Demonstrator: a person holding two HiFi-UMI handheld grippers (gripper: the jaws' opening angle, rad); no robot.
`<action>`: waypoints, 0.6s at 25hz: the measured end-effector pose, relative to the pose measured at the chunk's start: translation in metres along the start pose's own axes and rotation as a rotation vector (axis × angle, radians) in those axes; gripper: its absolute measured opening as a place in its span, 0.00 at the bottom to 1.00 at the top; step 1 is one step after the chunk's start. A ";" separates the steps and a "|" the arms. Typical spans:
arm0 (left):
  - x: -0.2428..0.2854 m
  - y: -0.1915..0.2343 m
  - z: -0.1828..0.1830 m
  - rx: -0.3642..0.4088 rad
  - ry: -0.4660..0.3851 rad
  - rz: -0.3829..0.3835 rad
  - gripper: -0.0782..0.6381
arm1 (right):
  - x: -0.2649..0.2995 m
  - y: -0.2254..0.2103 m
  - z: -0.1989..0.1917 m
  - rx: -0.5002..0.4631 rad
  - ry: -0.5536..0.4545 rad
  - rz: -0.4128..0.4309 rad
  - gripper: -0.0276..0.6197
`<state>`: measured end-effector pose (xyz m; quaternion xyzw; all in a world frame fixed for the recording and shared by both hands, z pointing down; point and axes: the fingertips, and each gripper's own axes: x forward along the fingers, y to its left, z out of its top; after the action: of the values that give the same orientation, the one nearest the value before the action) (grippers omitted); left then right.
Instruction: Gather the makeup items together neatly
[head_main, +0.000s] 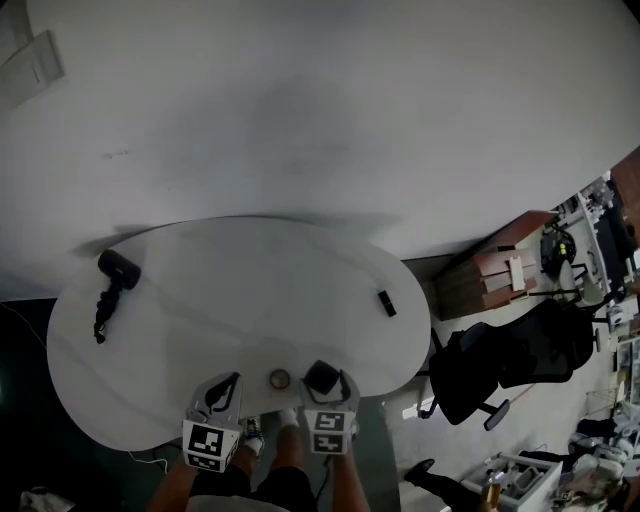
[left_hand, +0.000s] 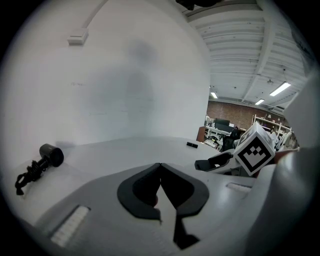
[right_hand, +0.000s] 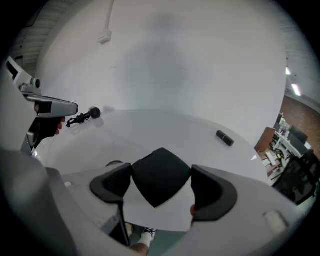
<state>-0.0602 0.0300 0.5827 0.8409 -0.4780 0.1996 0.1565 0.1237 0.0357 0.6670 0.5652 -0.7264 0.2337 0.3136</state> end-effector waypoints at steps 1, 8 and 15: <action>0.001 -0.001 -0.003 -0.001 0.007 -0.001 0.12 | 0.003 0.000 -0.003 0.005 0.005 0.003 0.63; 0.010 -0.004 -0.022 -0.008 0.043 -0.004 0.12 | 0.023 0.000 -0.020 0.008 0.037 0.017 0.63; 0.012 -0.003 -0.030 -0.013 0.065 0.009 0.12 | 0.031 -0.002 -0.029 0.020 0.061 0.029 0.63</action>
<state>-0.0576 0.0357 0.6142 0.8309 -0.4777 0.2243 0.1762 0.1264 0.0344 0.7096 0.5503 -0.7223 0.2625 0.3263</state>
